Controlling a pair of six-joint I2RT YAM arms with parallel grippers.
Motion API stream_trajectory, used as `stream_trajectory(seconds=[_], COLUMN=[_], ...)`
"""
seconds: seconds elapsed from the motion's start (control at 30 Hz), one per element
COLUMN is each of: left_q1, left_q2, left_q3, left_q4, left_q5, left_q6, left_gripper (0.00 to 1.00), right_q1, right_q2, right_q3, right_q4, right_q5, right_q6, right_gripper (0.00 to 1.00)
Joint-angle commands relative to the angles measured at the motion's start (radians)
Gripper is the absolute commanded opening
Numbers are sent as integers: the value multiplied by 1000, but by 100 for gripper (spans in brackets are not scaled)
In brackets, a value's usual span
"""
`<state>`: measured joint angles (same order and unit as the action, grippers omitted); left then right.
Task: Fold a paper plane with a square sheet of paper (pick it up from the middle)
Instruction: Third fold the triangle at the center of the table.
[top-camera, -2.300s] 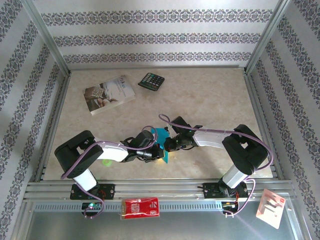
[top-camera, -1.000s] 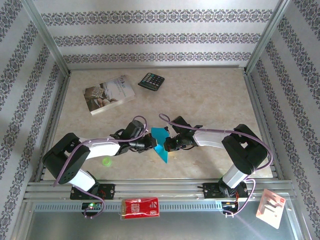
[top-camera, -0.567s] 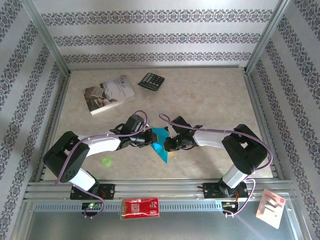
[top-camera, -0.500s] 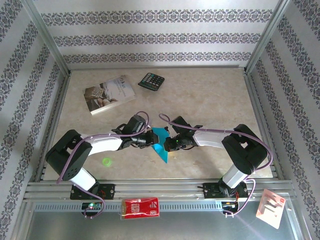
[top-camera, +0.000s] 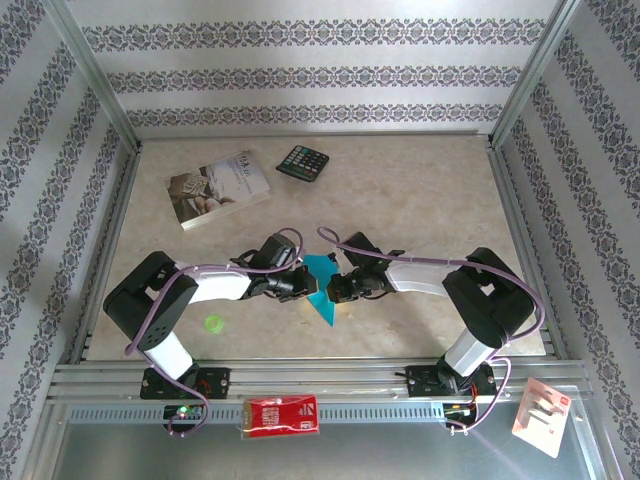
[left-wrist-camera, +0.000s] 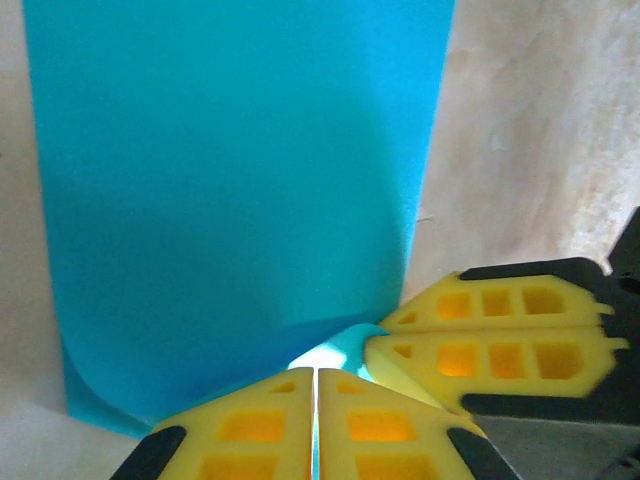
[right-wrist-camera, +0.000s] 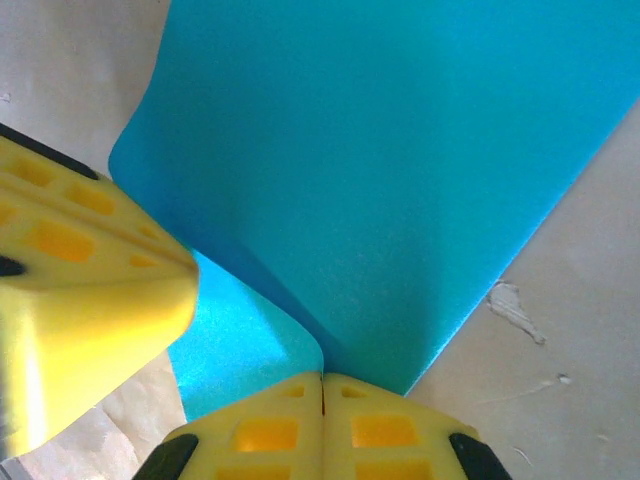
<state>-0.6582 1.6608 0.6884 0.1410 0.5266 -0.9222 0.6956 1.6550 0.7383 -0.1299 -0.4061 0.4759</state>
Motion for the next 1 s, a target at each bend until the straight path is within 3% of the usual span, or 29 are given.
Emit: stream_trajectory(seconds=[0.0,0.47,0.97], left_q1=[16,31,31], left_q2=[17,34,72], left_q3=[-21,-56,-127], left_q4=[-16,-19,28], left_q5=[-3,-11,-25], left_q6=[25,32,20], left_gripper=[8,6,3], right_q1=[-4,-6,-22], right_q2=[97,86,-129], right_q3=[-59,-48,41], right_q4=[-123,-132,-296], right_q5=[115,112,107], right_q6=[-8,-13,-43], right_gripper=[0,1,25])
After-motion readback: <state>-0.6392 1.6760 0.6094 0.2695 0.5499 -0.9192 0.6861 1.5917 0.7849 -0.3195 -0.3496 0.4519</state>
